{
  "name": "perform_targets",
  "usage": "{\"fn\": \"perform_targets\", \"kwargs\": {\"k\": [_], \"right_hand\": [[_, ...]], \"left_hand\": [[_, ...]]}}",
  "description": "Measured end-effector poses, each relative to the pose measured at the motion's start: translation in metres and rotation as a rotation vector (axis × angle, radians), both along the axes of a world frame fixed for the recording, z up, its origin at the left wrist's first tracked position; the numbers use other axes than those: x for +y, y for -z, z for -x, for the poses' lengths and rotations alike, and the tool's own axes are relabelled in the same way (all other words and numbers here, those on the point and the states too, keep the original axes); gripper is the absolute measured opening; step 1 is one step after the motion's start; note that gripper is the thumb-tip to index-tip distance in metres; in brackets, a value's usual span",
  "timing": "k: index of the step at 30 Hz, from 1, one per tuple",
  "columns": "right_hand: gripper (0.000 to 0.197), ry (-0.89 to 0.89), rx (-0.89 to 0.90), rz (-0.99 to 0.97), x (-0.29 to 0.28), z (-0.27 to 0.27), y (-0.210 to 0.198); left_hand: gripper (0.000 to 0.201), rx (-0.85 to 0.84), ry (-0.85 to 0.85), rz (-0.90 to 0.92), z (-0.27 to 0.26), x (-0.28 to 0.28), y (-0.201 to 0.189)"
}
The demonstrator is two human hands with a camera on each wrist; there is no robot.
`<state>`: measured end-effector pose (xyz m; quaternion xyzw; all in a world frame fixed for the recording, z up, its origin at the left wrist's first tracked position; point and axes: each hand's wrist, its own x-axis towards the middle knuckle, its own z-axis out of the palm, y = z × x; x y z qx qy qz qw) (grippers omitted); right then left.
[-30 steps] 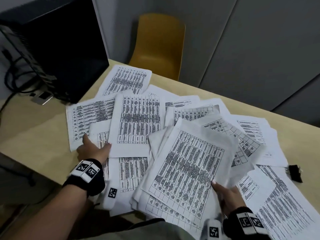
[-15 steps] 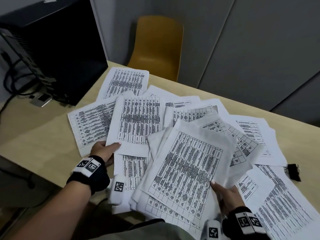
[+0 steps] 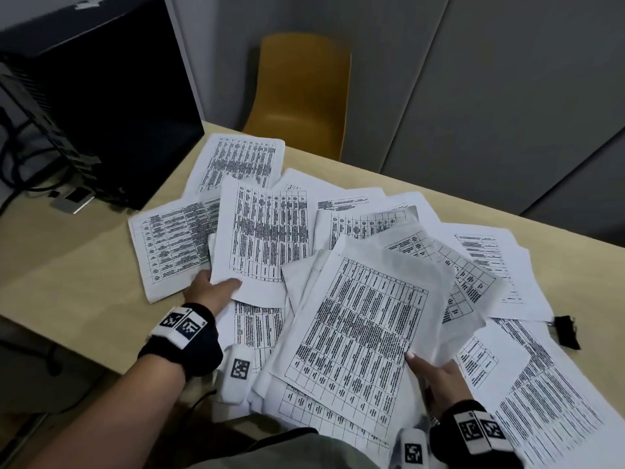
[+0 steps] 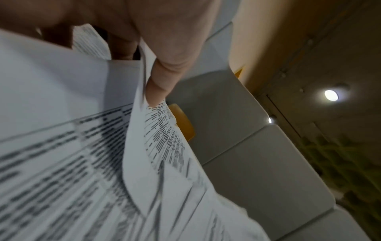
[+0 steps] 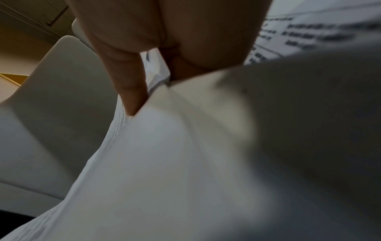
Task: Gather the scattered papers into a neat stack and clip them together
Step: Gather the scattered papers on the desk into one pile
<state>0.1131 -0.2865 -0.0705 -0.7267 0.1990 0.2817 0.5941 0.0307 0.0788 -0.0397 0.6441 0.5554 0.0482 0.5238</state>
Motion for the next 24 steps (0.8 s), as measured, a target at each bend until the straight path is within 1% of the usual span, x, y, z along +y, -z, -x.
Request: {"fn": "perform_targets", "kwargs": {"k": [1,2,3,5,6,7,9,10,12,13,16,17,19,21,22,23,24], "right_hand": [[0.122,0.008,-0.007,-0.016,0.000,0.000,0.002],[0.119,-0.002,-0.015,-0.033,0.000,0.000,0.001],[0.111,-0.018,-0.014,-0.039,0.002,-0.001,-0.001],[0.080,-0.019,-0.028,-0.051,0.002,-0.001,-0.006],[0.068,-0.027,-0.035,-0.053,0.001,-0.001,-0.007],[0.067,-0.037,-0.042,-0.055,0.002,-0.002,-0.007],[0.077,-0.048,-0.047,-0.063,0.000,-0.003,-0.004],[0.071,-0.044,-0.050,-0.073,-0.001,-0.003,-0.003],[0.048,-0.031,-0.050,-0.066,-0.002,-0.003,-0.001],[0.042,-0.028,-0.039,-0.070,-0.003,-0.004,0.000],[0.037,-0.040,-0.018,-0.050,-0.004,-0.005,0.003],[0.037,-0.030,-0.014,-0.046,-0.004,-0.005,0.004],[0.036,-0.032,-0.011,-0.041,-0.003,-0.004,0.003],[0.022,-0.042,-0.003,-0.032,-0.005,-0.005,0.002],[0.017,-0.041,-0.010,-0.028,-0.005,-0.005,-0.001],[0.017,-0.021,-0.016,-0.019,-0.005,-0.005,-0.001],[0.018,-0.016,-0.032,-0.012,-0.005,-0.005,0.000]], "left_hand": [[0.065,-0.042,-0.041,0.042,-0.001,0.001,0.001],[0.070,-0.059,-0.079,0.081,-0.001,0.002,0.004],[0.068,-0.066,-0.094,0.106,-0.002,0.002,0.005],[0.059,-0.061,-0.081,0.157,0.000,-0.002,0.006],[0.056,-0.056,-0.067,0.174,0.002,-0.004,0.007],[0.055,-0.049,-0.059,0.177,0.003,-0.006,0.008],[0.052,-0.061,-0.028,0.160,0.002,-0.011,0.008],[0.046,-0.077,-0.007,0.142,0.001,-0.015,0.006],[0.035,-0.120,0.007,0.115,-0.005,-0.024,0.001],[0.032,-0.146,0.008,0.099,-0.008,-0.027,-0.002],[0.030,-0.198,0.001,0.092,-0.013,-0.030,-0.007],[0.030,-0.187,0.015,0.098,-0.012,-0.029,-0.004],[0.029,-0.115,0.105,0.081,-0.007,-0.026,-0.001],[0.032,-0.039,0.185,0.093,-0.001,-0.025,0.001],[0.030,-0.031,0.197,0.086,0.001,-0.025,-0.001],[0.026,-0.038,0.187,0.062,0.002,-0.024,-0.002],[0.027,-0.041,0.164,0.017,0.004,-0.024,-0.005]]}}
